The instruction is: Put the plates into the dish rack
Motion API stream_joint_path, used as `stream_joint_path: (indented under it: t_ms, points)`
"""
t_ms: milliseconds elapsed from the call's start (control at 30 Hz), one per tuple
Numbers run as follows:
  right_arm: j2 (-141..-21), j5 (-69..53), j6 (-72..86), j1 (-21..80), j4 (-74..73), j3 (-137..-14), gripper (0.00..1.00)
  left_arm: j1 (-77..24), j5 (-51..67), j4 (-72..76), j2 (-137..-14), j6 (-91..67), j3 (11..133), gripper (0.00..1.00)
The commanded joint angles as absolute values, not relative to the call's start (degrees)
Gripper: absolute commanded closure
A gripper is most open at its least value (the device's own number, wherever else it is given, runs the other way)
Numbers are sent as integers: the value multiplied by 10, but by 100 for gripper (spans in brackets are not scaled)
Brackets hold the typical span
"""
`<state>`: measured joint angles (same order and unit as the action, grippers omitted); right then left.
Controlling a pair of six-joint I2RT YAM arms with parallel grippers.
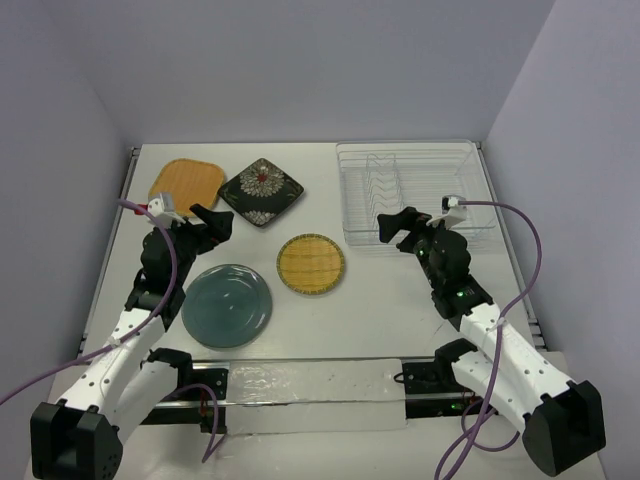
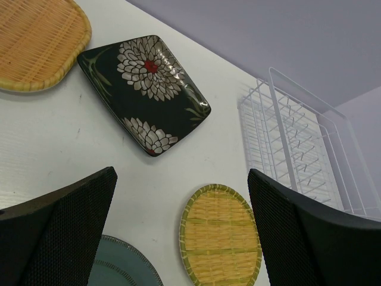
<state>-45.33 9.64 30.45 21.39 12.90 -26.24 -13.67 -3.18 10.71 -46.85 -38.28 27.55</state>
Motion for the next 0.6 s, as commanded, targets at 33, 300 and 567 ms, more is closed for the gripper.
stream_joint_path:
  t_ms: [33, 300, 567]
  points:
    - [-454, 69, 292, 214, 152, -269, 0, -135, -57, 124, -482, -387, 280, 1]
    - [-478, -15, 292, 241, 74, -268, 1, -155, 63, 155, -601, -376, 306, 1]
    - [-572, -35, 315, 318, 52, -247, 2, -259, 71, 166, -716, -330, 347, 1]
